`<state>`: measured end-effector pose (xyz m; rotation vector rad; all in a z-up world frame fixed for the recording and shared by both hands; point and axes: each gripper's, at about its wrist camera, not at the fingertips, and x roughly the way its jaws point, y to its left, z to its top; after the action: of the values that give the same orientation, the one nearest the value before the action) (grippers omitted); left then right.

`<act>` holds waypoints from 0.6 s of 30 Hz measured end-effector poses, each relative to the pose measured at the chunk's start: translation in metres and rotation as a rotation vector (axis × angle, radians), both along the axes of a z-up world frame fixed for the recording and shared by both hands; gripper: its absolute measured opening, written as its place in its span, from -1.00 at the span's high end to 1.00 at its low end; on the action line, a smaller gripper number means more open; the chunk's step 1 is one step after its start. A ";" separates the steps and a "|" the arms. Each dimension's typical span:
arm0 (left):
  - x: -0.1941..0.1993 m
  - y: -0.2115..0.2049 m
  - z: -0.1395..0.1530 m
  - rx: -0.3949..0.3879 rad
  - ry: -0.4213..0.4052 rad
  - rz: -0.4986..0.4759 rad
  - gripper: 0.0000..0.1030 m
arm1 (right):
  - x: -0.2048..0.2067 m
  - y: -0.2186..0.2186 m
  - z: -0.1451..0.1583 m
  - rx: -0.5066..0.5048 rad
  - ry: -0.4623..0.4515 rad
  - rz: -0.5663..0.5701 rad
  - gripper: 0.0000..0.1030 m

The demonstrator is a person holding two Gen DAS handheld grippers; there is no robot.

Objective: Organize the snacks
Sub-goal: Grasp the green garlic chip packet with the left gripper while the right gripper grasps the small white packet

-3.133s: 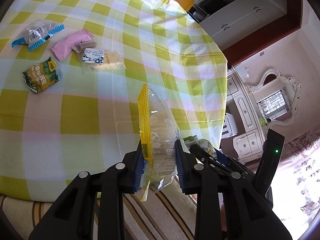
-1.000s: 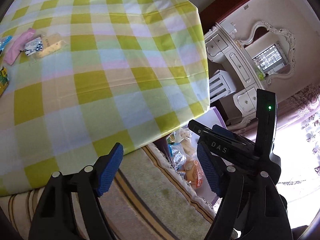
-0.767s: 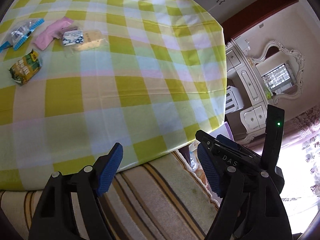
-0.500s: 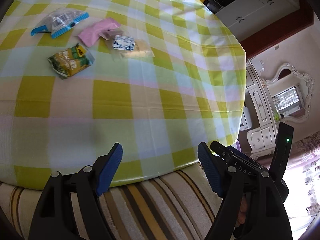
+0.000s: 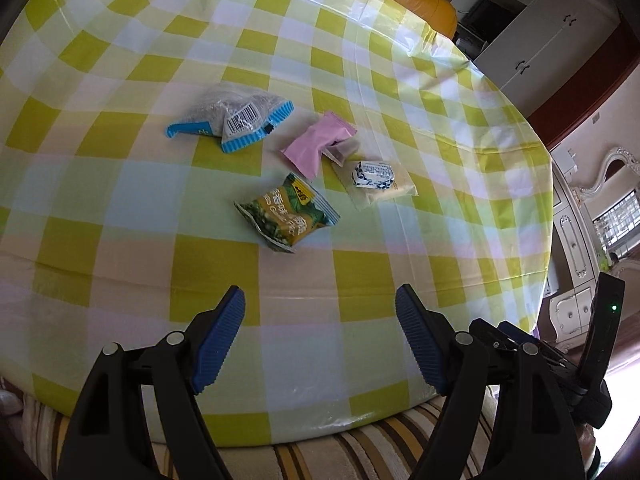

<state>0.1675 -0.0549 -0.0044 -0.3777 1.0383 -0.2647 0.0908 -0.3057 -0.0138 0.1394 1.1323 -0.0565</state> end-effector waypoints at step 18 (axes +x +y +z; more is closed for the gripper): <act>0.063 -0.017 -0.014 0.338 -0.110 -0.285 -0.58 | 0.056 0.061 0.017 -0.072 -0.184 0.073 -0.51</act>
<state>0.2302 -0.0724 -0.0179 0.0908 1.0058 -0.3533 0.1468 -0.2447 0.0030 0.0384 0.9493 -0.0192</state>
